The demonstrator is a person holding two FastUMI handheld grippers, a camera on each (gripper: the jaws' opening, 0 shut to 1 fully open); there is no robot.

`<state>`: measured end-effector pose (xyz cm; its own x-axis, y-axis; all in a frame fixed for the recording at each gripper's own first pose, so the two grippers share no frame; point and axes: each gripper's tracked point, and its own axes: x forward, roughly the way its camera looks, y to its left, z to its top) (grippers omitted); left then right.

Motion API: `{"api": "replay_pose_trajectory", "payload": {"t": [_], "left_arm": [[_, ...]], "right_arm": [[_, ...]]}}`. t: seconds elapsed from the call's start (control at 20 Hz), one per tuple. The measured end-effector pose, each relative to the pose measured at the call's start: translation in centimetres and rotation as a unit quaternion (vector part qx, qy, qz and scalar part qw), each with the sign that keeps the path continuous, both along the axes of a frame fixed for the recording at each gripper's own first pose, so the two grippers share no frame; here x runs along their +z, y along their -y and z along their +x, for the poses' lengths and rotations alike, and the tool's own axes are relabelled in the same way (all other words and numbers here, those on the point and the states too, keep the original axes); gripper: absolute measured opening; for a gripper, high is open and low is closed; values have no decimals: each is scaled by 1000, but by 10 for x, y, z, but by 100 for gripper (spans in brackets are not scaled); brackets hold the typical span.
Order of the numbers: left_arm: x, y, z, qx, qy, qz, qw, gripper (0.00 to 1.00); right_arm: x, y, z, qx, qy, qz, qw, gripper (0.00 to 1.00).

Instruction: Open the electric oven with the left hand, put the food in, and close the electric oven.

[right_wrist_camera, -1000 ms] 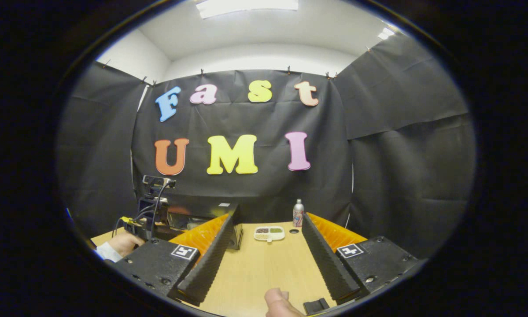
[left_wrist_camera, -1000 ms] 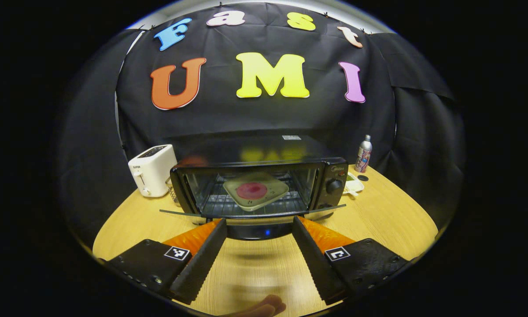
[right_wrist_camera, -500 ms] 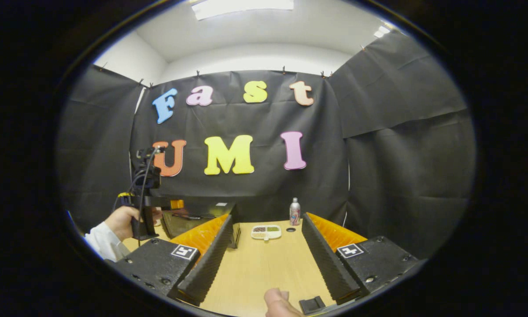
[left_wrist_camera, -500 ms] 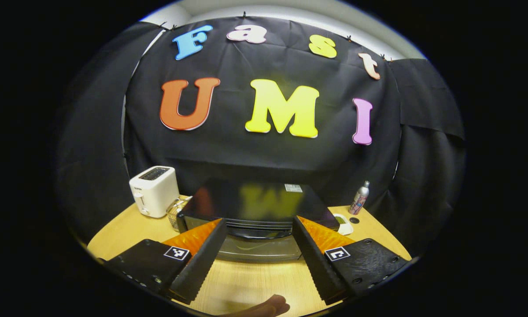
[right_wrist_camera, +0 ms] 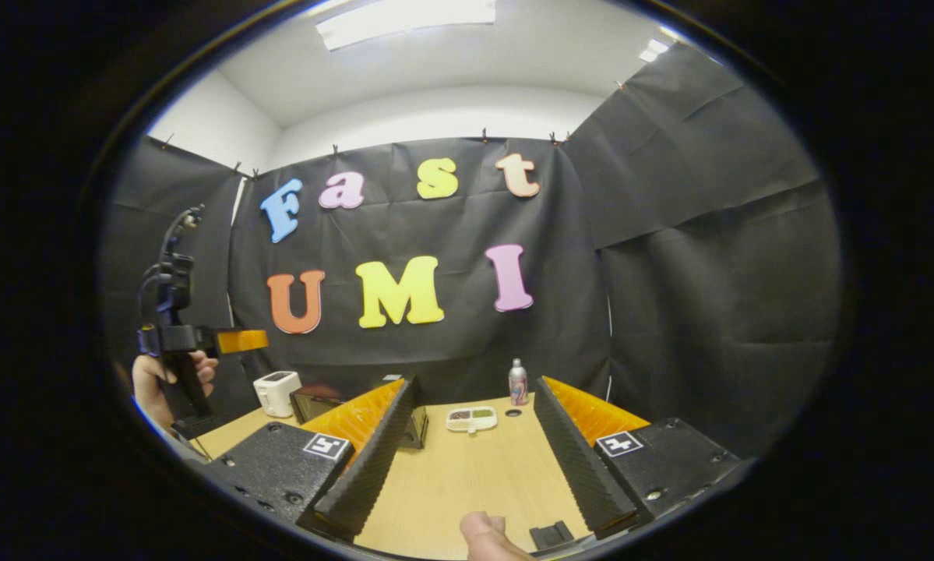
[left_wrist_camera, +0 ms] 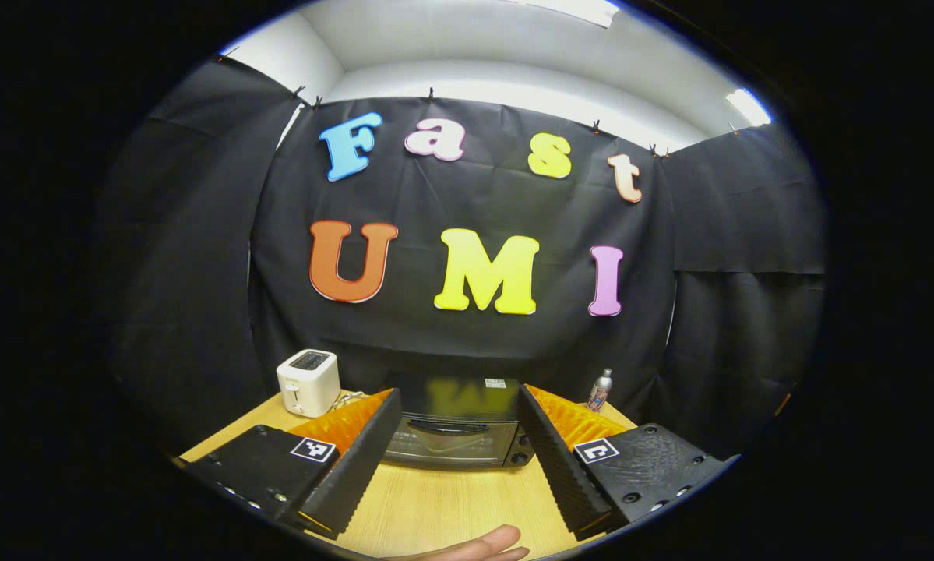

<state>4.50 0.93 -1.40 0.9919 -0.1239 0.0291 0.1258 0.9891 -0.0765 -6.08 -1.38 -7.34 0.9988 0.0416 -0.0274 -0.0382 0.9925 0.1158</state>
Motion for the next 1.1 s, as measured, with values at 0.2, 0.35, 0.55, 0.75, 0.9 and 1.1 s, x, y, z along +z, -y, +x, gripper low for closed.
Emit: {"api": "replay_pose_trajectory", "payload": {"t": [0.2,0.35,0.55,0.75,0.9,1.1], "left_arm": [[-1,0,-66,14,2,23,1000,95],[-21,-6,-104,23,-2,24,999,95],[-37,-13,-126,39,-13,-8,999,95],[-34,-32,-124,69,1,19,997,95],[-38,-27,-123,57,-6,14,998,95],[-39,-30,-125,63,0,23,998,95]], "right_arm": [[11,4,-8,-1,12,6,1000,95],[15,2,-15,13,21,12,1000,95],[12,9,-17,14,27,14,999,95],[5,8,-16,16,14,10,1000,96],[2,8,-13,14,8,13,1000,96],[-3,5,-13,21,-1,18,1000,96]]}}
